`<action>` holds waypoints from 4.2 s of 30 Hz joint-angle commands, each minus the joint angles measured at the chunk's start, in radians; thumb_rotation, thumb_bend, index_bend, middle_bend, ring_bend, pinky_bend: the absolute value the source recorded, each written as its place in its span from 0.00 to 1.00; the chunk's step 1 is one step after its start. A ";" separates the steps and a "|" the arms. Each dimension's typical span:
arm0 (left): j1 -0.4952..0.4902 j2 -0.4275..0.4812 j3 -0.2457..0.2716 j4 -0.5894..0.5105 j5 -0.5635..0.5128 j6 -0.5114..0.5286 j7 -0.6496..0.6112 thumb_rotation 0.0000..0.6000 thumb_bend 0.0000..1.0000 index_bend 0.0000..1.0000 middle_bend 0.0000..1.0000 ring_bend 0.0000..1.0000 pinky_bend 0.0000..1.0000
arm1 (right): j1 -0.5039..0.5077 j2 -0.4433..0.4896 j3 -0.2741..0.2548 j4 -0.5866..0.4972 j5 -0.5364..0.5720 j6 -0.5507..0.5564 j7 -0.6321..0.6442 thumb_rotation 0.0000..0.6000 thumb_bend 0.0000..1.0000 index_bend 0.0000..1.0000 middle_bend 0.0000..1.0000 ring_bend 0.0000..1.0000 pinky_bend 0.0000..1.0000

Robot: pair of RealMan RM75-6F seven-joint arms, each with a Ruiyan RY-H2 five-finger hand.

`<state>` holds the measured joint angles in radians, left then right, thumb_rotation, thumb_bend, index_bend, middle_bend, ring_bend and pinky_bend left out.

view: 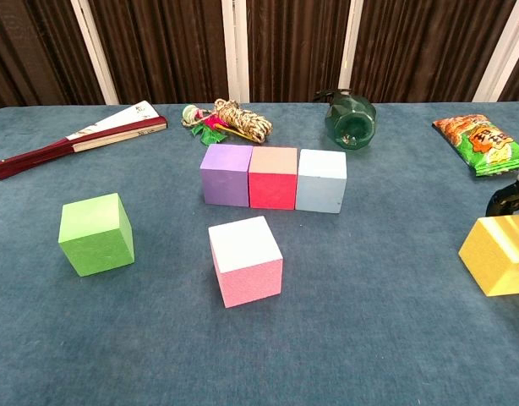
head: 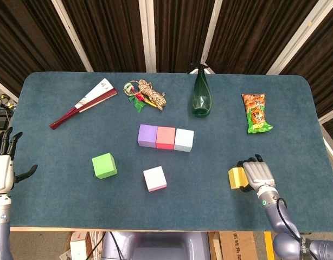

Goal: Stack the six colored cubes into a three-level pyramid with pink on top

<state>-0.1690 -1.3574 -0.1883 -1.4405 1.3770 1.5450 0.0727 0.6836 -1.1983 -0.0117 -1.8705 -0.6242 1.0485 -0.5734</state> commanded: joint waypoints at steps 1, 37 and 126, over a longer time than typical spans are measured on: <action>0.000 0.000 0.000 -0.001 0.001 0.000 -0.001 1.00 0.20 0.14 0.00 0.00 0.00 | 0.001 0.002 0.000 -0.001 0.000 -0.003 -0.001 1.00 0.27 0.40 0.37 0.18 0.01; -0.001 -0.001 -0.015 0.019 0.004 0.021 -0.028 1.00 0.20 0.13 0.00 0.00 0.00 | 0.557 -0.030 0.333 -0.045 0.814 0.134 -0.368 1.00 0.27 0.40 0.37 0.20 0.01; -0.001 -0.016 -0.041 0.058 -0.031 0.042 0.036 1.00 0.20 0.10 0.00 0.00 0.00 | 0.780 -0.543 0.775 0.594 0.991 0.330 -0.827 1.00 0.27 0.41 0.37 0.20 0.01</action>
<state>-0.1696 -1.3733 -0.2293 -1.3829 1.3458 1.5871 0.1085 1.4642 -1.7398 0.7629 -1.2763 0.3672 1.3783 -1.3994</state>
